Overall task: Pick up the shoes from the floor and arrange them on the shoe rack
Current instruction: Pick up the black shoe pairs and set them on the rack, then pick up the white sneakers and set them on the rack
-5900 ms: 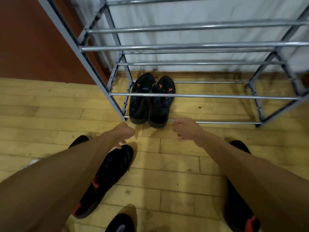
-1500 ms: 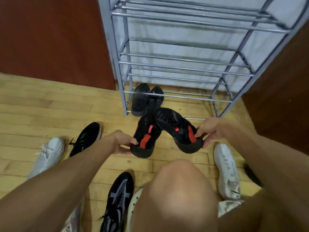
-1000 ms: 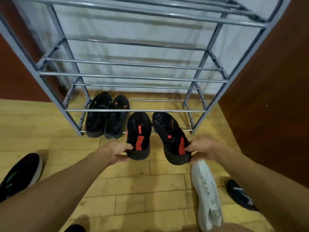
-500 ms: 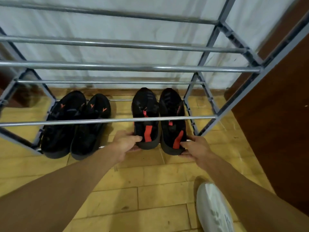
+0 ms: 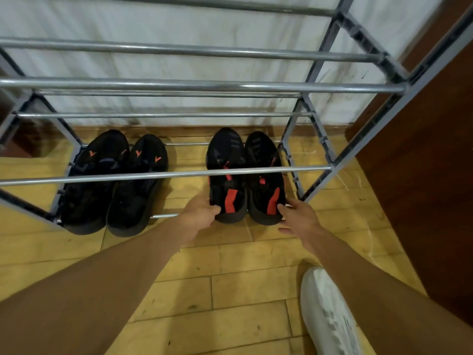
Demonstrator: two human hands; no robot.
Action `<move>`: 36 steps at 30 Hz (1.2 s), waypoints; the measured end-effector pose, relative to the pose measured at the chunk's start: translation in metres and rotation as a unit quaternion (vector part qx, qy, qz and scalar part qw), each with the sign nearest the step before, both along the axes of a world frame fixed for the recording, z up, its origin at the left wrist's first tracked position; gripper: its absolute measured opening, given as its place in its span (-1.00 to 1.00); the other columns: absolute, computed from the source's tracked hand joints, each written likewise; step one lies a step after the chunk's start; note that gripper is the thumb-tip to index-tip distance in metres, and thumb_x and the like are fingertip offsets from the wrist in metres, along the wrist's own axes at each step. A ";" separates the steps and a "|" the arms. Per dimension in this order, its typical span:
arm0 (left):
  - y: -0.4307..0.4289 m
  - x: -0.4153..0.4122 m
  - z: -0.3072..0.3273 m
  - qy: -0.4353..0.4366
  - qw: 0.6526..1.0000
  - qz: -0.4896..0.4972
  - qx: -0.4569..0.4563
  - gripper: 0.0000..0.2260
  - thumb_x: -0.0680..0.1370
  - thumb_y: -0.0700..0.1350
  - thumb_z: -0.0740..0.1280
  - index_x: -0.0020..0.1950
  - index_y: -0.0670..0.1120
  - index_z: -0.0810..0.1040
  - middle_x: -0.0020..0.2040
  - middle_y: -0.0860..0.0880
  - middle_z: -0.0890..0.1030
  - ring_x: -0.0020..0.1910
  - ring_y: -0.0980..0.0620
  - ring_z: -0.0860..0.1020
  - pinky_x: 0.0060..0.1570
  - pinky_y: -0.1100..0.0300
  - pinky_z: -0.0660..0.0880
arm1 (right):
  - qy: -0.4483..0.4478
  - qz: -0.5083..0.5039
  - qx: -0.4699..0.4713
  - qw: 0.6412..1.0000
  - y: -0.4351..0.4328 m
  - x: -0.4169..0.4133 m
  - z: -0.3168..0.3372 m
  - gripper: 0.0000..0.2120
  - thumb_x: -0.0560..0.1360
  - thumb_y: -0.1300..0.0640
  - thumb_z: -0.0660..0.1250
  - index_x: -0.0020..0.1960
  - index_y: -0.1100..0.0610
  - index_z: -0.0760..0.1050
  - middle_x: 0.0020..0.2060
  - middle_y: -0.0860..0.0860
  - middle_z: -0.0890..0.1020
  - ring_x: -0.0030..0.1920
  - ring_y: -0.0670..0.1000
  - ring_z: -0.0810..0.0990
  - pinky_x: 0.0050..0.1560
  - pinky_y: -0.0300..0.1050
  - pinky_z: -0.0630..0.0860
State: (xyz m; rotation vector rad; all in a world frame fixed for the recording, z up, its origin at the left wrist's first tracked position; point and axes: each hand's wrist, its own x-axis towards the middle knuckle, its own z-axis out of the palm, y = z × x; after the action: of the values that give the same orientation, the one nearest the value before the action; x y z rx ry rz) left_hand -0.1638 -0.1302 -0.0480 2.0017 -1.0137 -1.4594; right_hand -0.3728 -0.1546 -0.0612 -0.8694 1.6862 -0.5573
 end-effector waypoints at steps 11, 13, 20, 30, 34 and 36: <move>0.073 -0.008 0.141 -0.124 0.934 -0.331 0.052 -0.70 0.57 -0.10 0.26 0.27 -0.15 0.50 0.17 -0.08 0.55 0.09 -0.03 0.56 0.05 0.13 0.55 | 0.242 0.271 0.011 0.932 0.100 -0.061 0.095 -0.53 0.58 0.03 0.25 0.44 0.15 0.31 0.35 0.13 0.45 0.25 0.08 0.47 0.07 -0.17 0.39; 0.095 -0.020 0.178 -0.126 0.925 -0.358 0.018 -0.72 0.58 -0.14 0.24 0.27 -0.17 0.50 0.07 -0.04 0.52 -0.03 0.04 0.53 -0.16 0.29 0.50 | 0.258 0.289 0.015 0.922 0.124 -0.074 0.118 -0.51 0.59 0.00 0.23 0.46 0.13 0.29 0.40 0.11 0.40 0.33 0.11 0.44 0.11 -0.17 0.39; 0.193 -0.074 0.254 -0.148 0.898 -0.394 -0.126 -0.82 0.56 -0.11 0.23 0.08 -0.10 0.56 -0.07 -0.01 0.49 -0.06 0.04 0.45 -0.01 0.22 0.37 | 0.136 0.080 -0.044 0.987 0.230 -0.113 0.161 -0.38 0.58 -0.08 0.20 0.53 -0.02 0.01 0.17 0.16 0.55 0.08 0.12 0.56 0.19 0.10 0.51; 0.233 -0.097 0.255 -0.228 0.844 -0.474 -0.109 -0.69 0.57 -0.05 0.25 0.30 -0.06 0.47 0.18 -0.05 0.56 0.14 -0.01 0.52 0.08 0.21 0.40 | 0.145 0.036 0.066 0.987 0.338 -0.128 0.108 -0.38 0.53 0.00 0.26 0.50 0.09 0.08 0.01 0.13 0.55 -0.01 0.10 0.55 0.10 0.05 0.55; 0.221 -0.094 0.240 -0.229 0.822 -0.516 -0.081 -0.71 0.56 -0.05 0.26 0.28 -0.03 0.48 0.12 -0.03 0.56 0.11 0.02 0.52 0.09 0.21 0.41 | 0.169 0.033 0.060 0.983 0.330 -0.133 0.091 -0.32 0.50 0.08 0.27 0.52 0.11 0.02 0.11 0.19 0.60 0.02 0.14 0.59 -0.04 -0.05 0.48; 0.212 -0.089 0.233 -0.223 0.811 -0.537 -0.065 -0.71 0.57 -0.03 0.26 0.29 -0.01 0.47 0.13 -0.01 0.55 0.16 0.02 0.52 0.16 0.18 0.43 | 0.172 0.029 0.064 0.983 0.320 -0.136 0.083 -0.30 0.48 0.11 0.27 0.53 0.12 0.02 0.21 0.20 0.56 0.12 0.15 0.59 0.03 -0.05 0.51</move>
State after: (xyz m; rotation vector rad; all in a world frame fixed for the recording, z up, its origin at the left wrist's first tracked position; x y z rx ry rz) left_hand -0.2529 0.0818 0.1850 1.7054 -2.6673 -1.2646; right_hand -0.5090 0.1650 0.0216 -0.9587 1.9768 -0.2634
